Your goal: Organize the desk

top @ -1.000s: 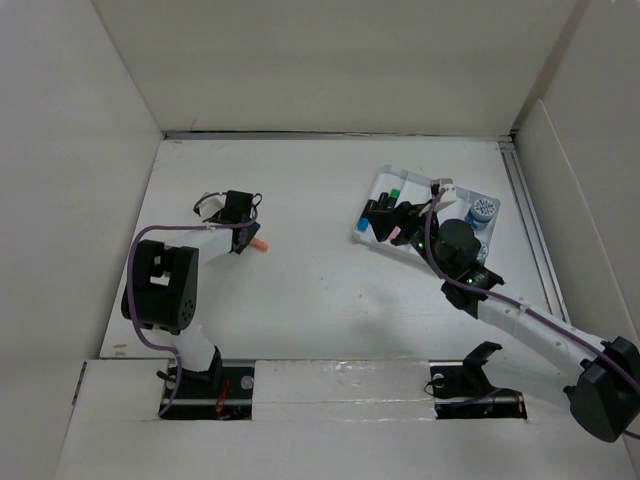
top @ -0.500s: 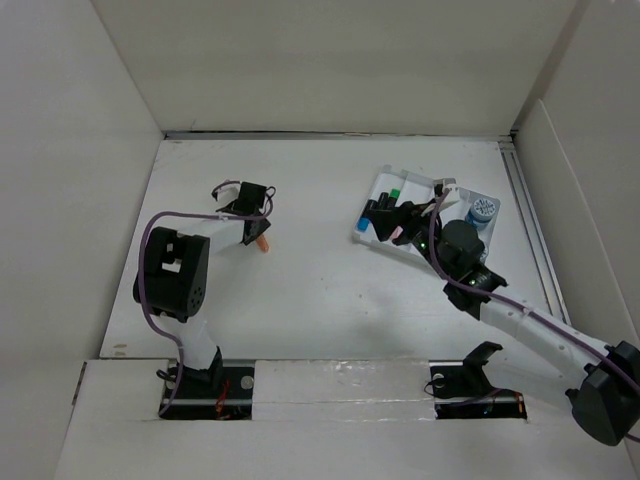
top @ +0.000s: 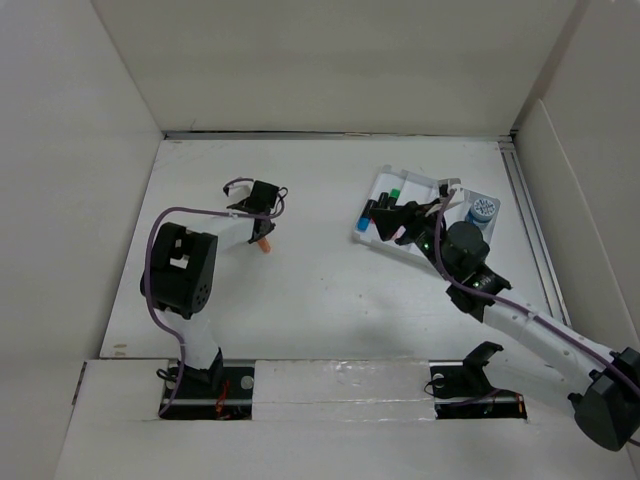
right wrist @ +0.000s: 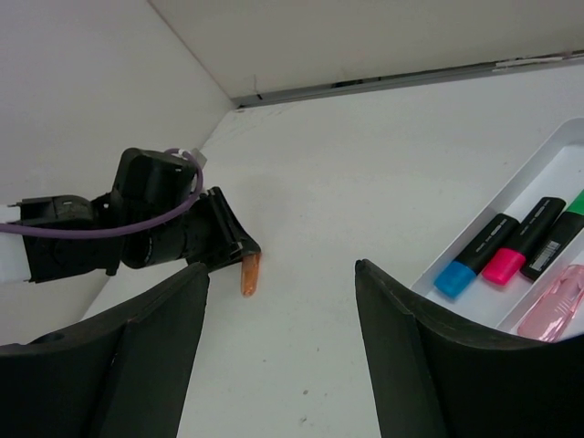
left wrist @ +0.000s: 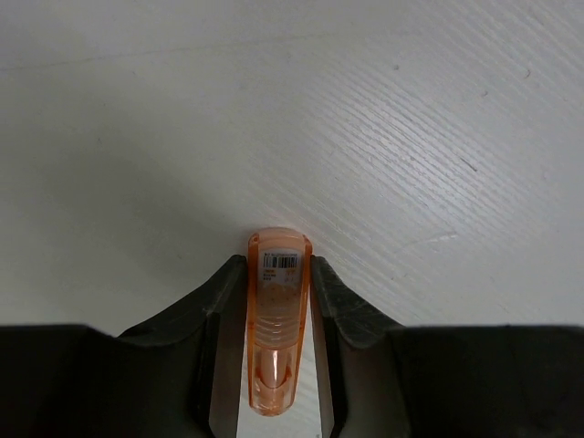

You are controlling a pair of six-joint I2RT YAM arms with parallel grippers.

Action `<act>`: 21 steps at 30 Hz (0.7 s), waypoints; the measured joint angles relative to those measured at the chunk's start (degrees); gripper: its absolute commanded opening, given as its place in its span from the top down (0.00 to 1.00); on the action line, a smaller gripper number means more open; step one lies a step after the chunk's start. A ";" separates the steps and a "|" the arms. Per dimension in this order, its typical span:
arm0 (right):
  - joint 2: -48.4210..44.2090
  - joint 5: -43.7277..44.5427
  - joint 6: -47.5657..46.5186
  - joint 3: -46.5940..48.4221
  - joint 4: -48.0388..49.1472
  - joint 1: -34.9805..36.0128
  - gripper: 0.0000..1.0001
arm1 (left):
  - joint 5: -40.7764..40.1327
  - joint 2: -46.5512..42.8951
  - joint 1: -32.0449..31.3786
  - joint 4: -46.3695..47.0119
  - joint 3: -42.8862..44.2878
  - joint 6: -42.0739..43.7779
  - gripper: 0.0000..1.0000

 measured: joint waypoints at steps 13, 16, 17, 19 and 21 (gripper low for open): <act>-1.86 2.40 -0.02 -0.02 -1.14 0.00 0.30 | 7.26 -2.69 -4.87 0.59 0.61 3.17 1.00; -4.24 4.61 0.00 -0.15 -1.22 0.00 0.30 | 9.33 -4.17 -10.86 1.20 3.15 4.48 1.00; -5.33 5.27 0.00 -0.39 -1.27 0.00 0.30 | 9.81 -4.15 -12.96 1.68 4.96 5.03 1.00; -8.02 6.95 0.04 -1.36 -1.01 0.00 0.31 | 10.67 -3.76 -17.07 2.40 9.31 5.99 1.00; -11.10 9.03 0.13 -2.97 -0.70 0.00 0.31 | 11.74 -2.29 -20.87 3.89 14.97 7.10 1.00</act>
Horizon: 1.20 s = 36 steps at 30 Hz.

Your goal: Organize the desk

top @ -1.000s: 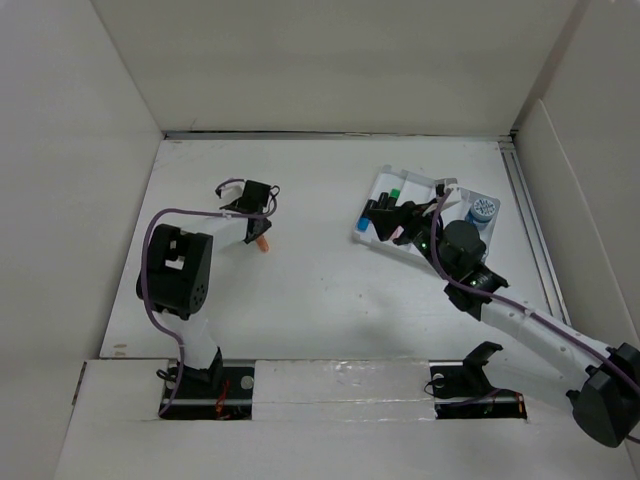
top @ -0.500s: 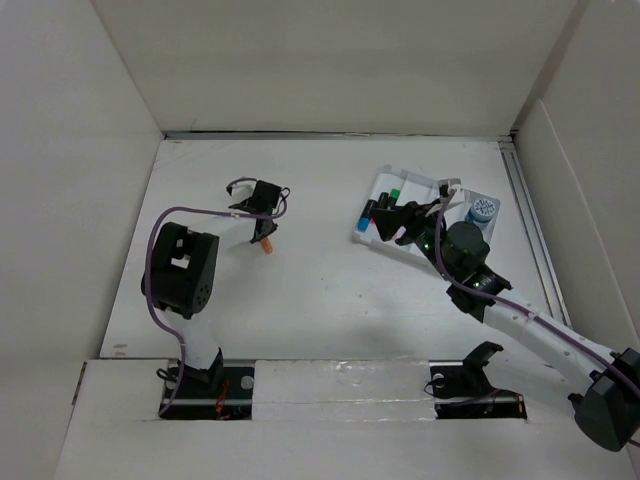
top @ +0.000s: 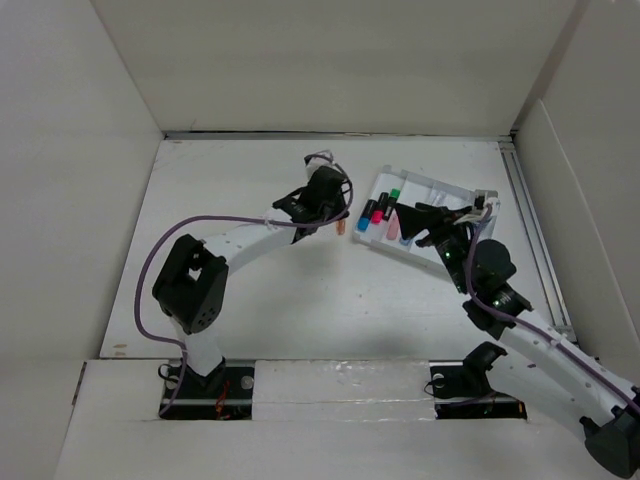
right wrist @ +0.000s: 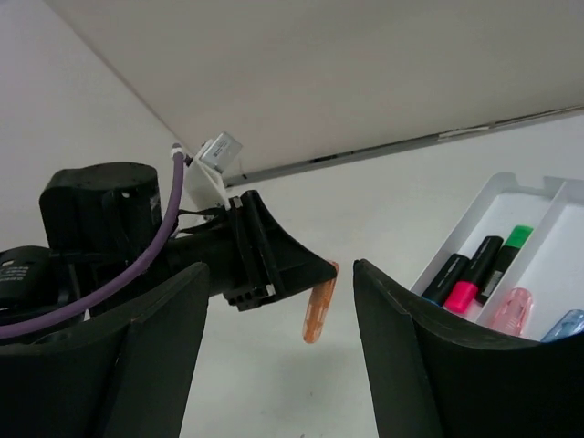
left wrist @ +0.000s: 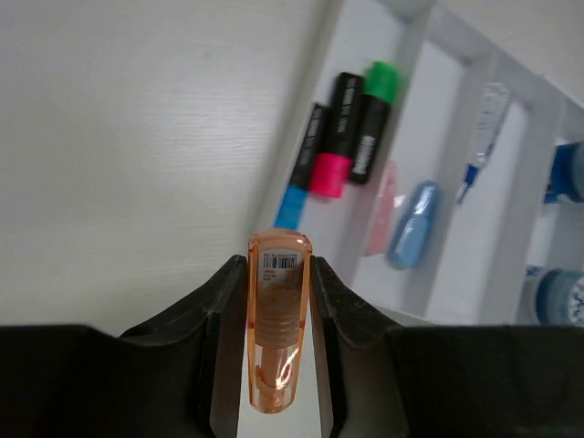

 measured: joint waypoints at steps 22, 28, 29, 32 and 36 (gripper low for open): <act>-6.71 7.39 0.59 -3.76 0.22 0.00 0.31 | 15.50 29.92 -6.19 2.51 31.26 2.75 0.86; -5.57 6.97 0.76 -3.76 0.28 0.00 0.31 | 17.31 30.86 -6.19 2.82 34.07 4.15 0.01; -5.49 6.93 0.76 -3.76 0.28 0.00 0.31 | 17.79 30.86 -6.19 3.23 34.14 4.13 0.01; -5.46 6.78 0.76 -3.76 0.28 0.00 0.31 | 19.04 30.86 -6.19 4.83 33.99 4.68 0.01; -5.90 6.82 0.76 -3.78 0.24 0.00 0.31 | 19.76 30.58 -6.19 6.29 33.03 5.55 0.01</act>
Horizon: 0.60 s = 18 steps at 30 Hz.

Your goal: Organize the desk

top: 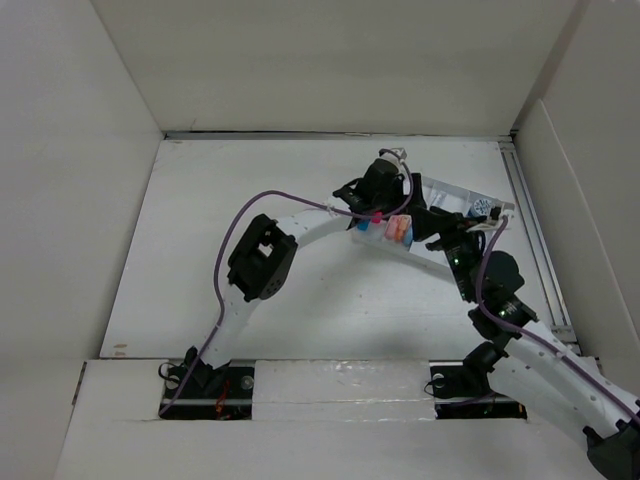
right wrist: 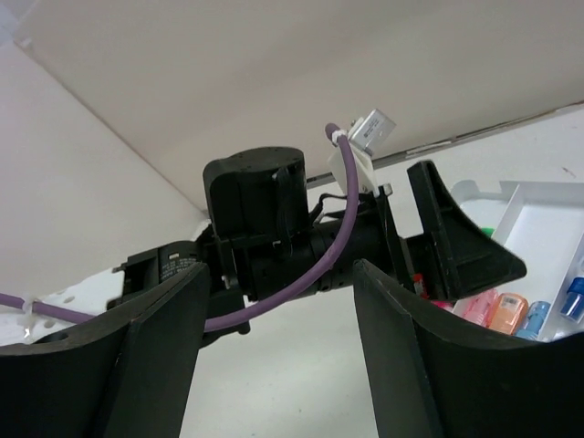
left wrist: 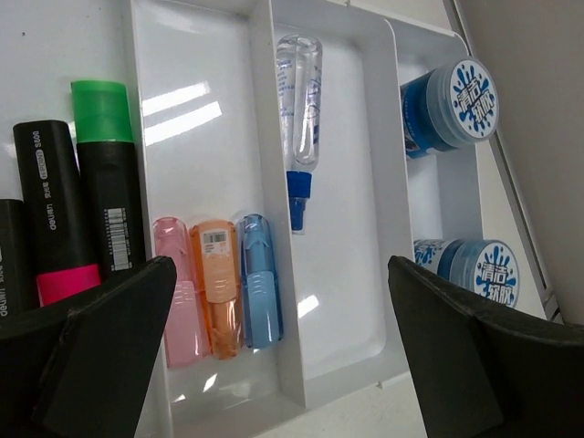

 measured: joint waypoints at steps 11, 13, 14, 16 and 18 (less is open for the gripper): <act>-2.75 0.68 0.02 -0.07 0.13 0.00 0.33 | -7.61 -25.81 0.00 7.98 -27.82 5.03 0.01; -2.64 0.61 0.04 -0.24 0.15 0.00 0.34 | -10.27 -34.67 0.00 12.83 -35.63 5.81 0.01; -2.62 0.33 0.04 -0.37 0.15 0.00 0.34 | -11.54 -38.93 0.13 14.08 -38.86 6.03 0.01; -2.21 -0.17 0.04 -0.46 0.26 0.00 0.34 | -14.01 -48.00 0.35 17.77 -46.18 6.23 0.01; -1.53 -0.68 0.04 -0.46 0.61 0.00 0.35 | -16.81 -56.70 0.55 20.20 -52.39 6.34 0.01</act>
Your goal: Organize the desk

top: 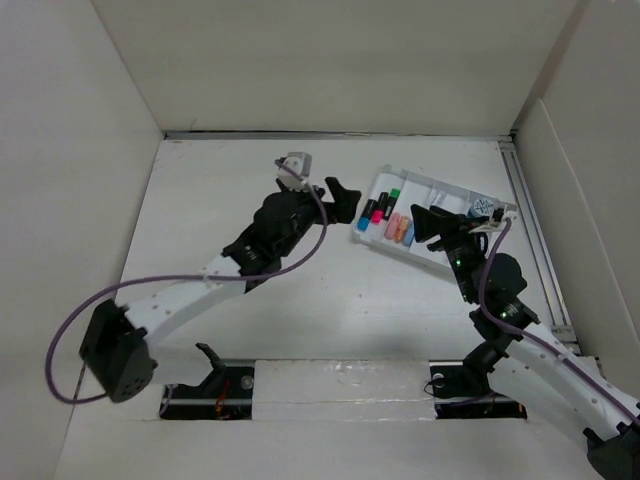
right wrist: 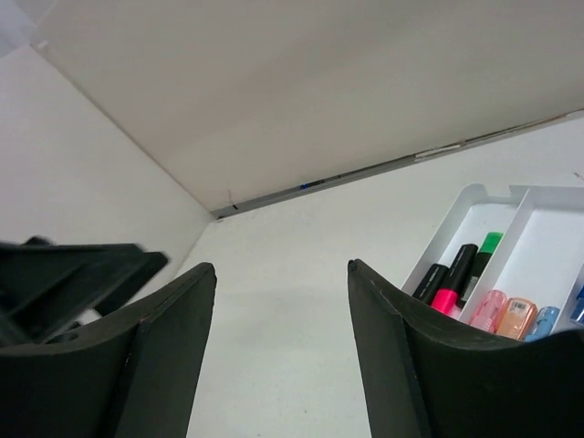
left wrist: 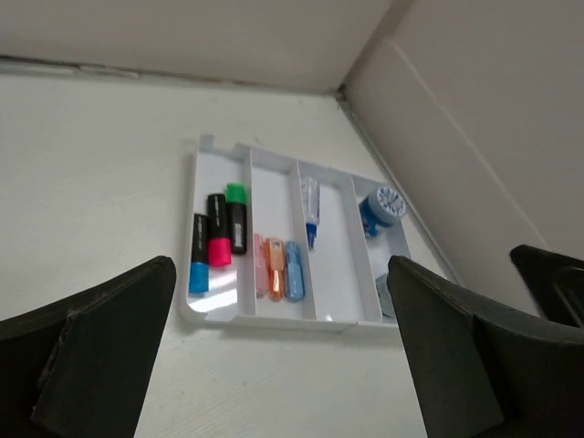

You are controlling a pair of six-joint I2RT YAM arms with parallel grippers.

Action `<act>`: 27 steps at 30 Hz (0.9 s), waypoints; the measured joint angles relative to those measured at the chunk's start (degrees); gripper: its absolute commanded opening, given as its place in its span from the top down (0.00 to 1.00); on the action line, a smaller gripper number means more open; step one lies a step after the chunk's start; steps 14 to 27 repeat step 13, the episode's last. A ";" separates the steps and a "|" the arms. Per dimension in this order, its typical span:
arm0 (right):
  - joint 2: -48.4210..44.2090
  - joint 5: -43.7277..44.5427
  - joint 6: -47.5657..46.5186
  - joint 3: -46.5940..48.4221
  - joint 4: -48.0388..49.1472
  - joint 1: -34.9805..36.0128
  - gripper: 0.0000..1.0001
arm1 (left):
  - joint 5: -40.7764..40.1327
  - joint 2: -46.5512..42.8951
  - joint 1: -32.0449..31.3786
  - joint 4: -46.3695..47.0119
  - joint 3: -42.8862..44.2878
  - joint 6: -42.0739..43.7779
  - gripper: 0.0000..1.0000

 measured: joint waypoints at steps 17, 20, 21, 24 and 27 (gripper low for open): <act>1.22 -3.72 -0.94 0.00 2.25 1.38 0.36 | -16.50 -42.12 1.18 -2.95 -26.47 -4.00 0.01; 1.22 -3.72 -0.94 0.00 2.25 1.38 0.36 | -16.50 -42.12 1.18 -2.95 -26.47 -4.00 0.01; 1.22 -3.72 -0.94 0.00 2.25 1.38 0.36 | -16.50 -42.12 1.18 -2.95 -26.47 -4.00 0.01; 1.22 -3.72 -0.94 0.00 2.25 1.38 0.36 | -16.50 -42.12 1.18 -2.95 -26.47 -4.00 0.01; 1.22 -3.72 -0.94 0.00 2.25 1.38 0.36 | -16.50 -42.12 1.18 -2.95 -26.47 -4.00 0.01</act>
